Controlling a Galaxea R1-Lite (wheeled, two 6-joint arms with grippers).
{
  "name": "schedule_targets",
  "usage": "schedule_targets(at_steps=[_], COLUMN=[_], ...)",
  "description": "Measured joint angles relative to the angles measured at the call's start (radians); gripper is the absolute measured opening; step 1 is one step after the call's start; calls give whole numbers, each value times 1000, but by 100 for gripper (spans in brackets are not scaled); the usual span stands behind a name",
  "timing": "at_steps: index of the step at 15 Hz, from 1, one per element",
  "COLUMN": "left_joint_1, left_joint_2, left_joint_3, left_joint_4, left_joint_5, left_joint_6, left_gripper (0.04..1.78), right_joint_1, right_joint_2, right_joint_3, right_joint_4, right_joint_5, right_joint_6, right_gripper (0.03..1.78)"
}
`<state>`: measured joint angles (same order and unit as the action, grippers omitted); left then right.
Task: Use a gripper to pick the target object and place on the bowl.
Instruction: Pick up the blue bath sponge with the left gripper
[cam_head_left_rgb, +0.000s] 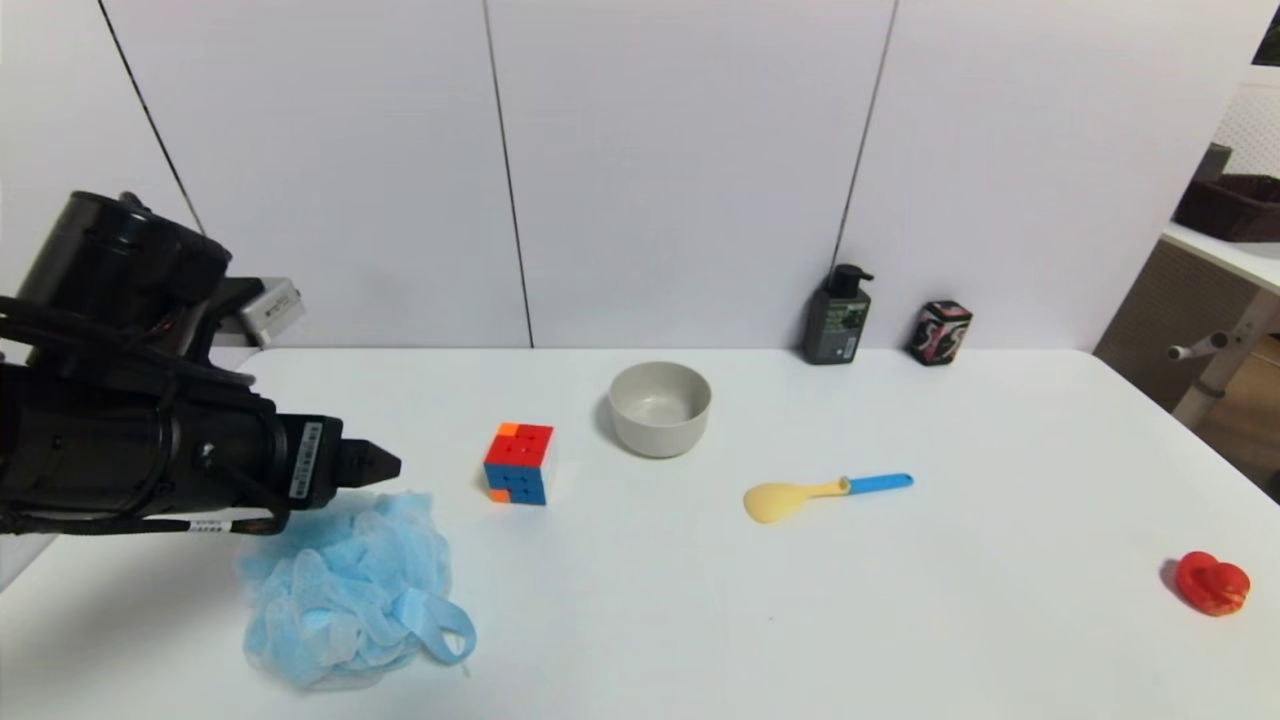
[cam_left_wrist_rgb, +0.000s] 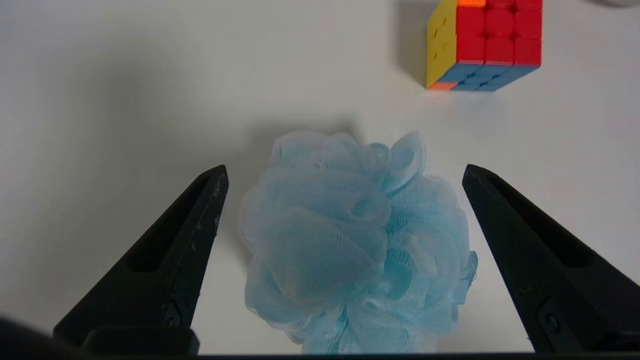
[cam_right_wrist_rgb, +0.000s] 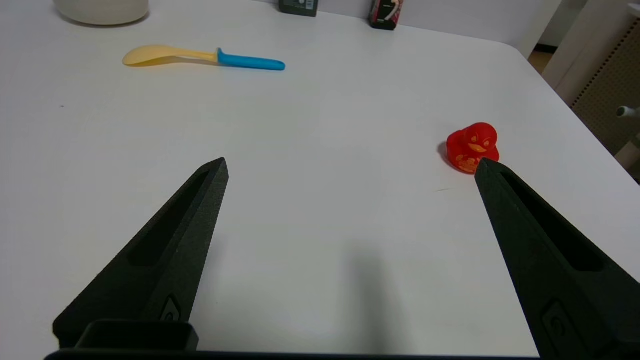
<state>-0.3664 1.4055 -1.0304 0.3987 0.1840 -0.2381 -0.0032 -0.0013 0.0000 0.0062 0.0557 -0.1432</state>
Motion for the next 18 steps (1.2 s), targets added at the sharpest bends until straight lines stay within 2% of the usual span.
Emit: schedule_targets(at_steps=[4,8,18], left_joint_1=[-56,-64,-74], left_joint_2=[27,45,51], left_joint_3=[28,54,171], left_joint_4=[24,76,71], left_joint_5=[-3,0,0], left_joint_6=[-130,-140,-143], left_gripper=[169,169,169], right_joint_1=[0,0,0], right_joint_2=[0,0,0], right_joint_3=[0,0,0], right_joint_4=[0,0,0], right_joint_5=[0,0,0], right_joint_6=[0,0,0], right_gripper=[171,171,171])
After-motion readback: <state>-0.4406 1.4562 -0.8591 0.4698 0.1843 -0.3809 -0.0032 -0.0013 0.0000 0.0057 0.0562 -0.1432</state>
